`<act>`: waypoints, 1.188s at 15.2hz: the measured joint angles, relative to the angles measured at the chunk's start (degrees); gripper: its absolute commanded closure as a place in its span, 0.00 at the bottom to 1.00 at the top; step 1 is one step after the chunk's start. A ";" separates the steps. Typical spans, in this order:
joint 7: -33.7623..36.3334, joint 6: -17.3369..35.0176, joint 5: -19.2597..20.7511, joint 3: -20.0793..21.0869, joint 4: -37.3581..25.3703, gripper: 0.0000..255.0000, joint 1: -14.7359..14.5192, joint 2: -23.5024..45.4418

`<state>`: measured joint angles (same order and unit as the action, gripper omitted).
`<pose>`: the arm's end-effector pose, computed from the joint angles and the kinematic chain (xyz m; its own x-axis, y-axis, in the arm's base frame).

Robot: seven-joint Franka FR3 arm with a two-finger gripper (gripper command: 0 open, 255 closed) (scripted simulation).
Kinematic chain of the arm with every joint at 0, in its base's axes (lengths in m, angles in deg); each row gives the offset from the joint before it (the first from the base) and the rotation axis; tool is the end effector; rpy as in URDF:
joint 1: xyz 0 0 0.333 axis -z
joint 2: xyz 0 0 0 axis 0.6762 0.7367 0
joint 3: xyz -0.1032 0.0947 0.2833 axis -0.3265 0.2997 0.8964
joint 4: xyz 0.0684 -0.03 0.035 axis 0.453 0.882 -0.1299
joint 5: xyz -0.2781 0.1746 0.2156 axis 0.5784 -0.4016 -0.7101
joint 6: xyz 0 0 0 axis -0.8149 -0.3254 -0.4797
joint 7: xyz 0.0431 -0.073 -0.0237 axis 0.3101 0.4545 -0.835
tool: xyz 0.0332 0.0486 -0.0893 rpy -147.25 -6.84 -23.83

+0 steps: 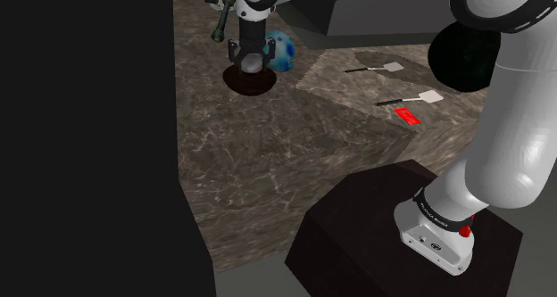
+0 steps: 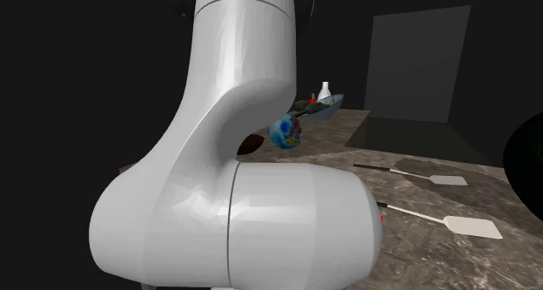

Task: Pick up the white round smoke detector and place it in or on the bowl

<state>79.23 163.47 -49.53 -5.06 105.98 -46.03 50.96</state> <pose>0.6595 0.1566 0.4158 0.9296 -0.3670 -0.0334 -0.3672 -0.9301 -0.0006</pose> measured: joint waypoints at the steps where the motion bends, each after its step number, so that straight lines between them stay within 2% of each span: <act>1: 0.00 0.00 0.00 0.00 0.00 0.00 0.00 0.00; 7: 0.00 0.01 0.00 0.00 0.00 0.00 0.00 -0.01; 12: -0.15 -6.42 -0.15 0.11 -6.23 0.00 -0.19 -0.32; 18: -0.21 -6.92 -0.24 0.13 -6.20 0.00 -0.13 -0.76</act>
